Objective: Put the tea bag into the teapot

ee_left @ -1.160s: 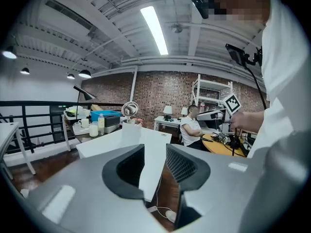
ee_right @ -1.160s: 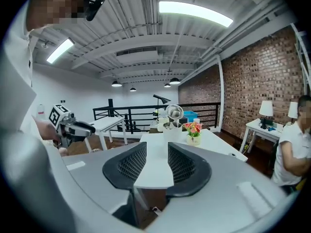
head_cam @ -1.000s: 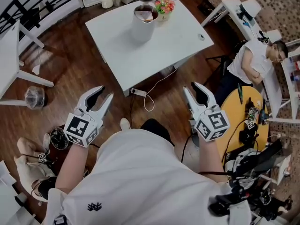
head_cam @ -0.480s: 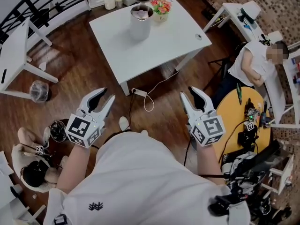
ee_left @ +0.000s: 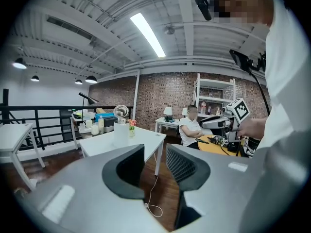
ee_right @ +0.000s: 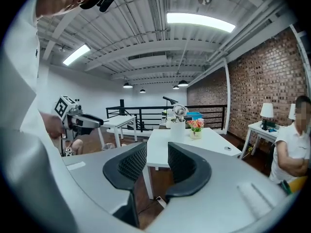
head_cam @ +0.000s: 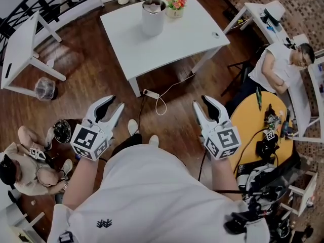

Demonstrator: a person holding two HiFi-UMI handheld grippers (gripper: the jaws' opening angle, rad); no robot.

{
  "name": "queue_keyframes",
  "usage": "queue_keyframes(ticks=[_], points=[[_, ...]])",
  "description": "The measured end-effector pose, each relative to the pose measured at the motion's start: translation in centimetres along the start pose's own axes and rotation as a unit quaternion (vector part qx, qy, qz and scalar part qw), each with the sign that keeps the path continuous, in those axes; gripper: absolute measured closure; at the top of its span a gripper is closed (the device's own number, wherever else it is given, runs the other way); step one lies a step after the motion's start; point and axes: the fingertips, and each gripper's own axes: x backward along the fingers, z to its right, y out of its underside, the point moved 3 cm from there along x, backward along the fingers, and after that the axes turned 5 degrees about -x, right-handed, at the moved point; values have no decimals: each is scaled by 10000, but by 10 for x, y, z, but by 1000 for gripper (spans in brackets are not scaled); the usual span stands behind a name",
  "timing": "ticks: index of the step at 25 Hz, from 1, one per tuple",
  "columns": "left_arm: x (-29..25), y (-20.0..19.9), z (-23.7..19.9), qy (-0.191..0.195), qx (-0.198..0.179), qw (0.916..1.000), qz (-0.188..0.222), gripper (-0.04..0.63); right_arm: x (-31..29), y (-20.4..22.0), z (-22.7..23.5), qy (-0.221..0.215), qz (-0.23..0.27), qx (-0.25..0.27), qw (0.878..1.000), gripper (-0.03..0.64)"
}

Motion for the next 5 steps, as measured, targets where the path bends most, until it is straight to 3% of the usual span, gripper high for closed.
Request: queue_keyframes(ticks=[5], points=[[13,-1,9,-97,30,9999,68,466,13,2,-3,8,35,34,10000,488]])
